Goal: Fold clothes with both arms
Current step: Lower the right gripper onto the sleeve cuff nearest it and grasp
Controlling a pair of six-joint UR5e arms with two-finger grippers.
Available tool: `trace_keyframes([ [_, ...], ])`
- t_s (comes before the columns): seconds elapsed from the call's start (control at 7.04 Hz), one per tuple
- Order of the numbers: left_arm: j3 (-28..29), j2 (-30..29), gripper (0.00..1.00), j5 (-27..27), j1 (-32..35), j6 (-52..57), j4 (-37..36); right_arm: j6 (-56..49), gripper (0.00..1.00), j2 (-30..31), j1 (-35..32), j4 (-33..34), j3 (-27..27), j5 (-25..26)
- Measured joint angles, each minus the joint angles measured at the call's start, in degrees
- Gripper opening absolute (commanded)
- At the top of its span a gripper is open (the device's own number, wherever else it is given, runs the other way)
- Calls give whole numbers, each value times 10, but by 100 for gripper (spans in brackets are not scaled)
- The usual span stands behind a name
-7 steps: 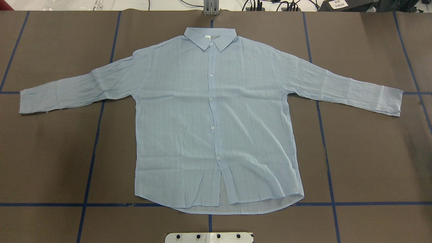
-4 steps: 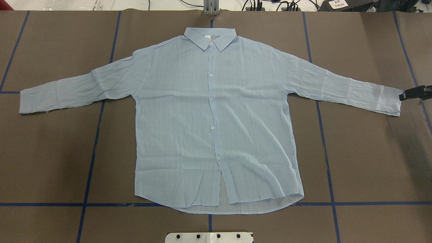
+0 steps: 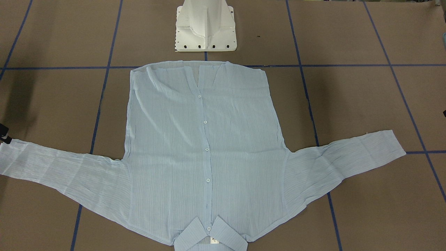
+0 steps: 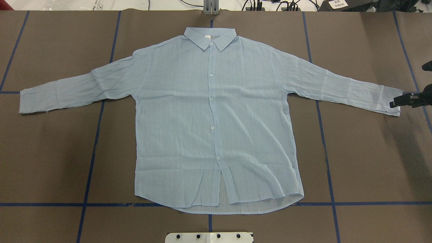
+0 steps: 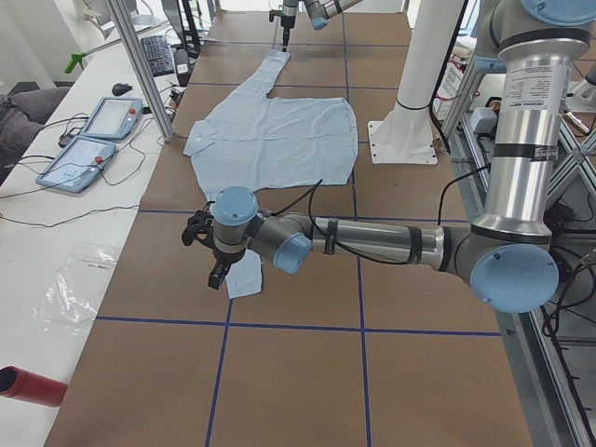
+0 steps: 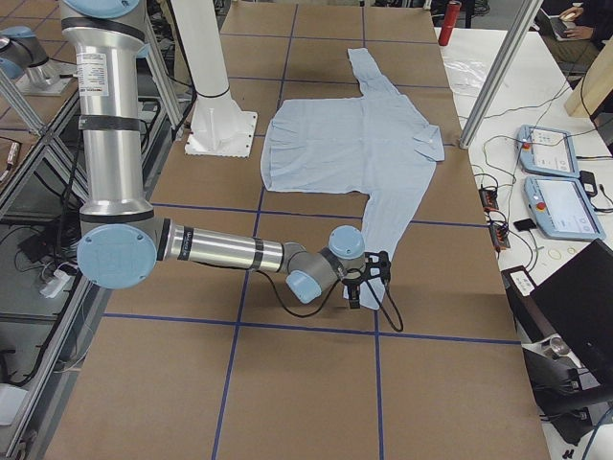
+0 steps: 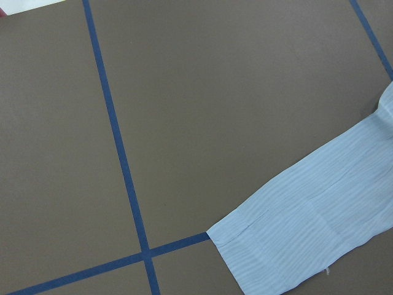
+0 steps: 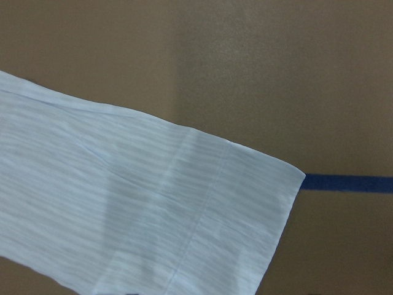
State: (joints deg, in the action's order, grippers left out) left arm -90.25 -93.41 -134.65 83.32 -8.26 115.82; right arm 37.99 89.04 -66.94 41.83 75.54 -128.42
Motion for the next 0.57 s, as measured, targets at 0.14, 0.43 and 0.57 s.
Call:
trace_keyframes([
  [0.14,1,-1,100,0,0,0,0,-2,77,0,3,1,-7,-1],
  [0.43,3,-3,100,0,0,0,1,-3,63,-4,13,3,-18,-1],
  [0.57,4,-3,100,0,0,1,1,-3,51,-9,17,3,-22,-2],
])
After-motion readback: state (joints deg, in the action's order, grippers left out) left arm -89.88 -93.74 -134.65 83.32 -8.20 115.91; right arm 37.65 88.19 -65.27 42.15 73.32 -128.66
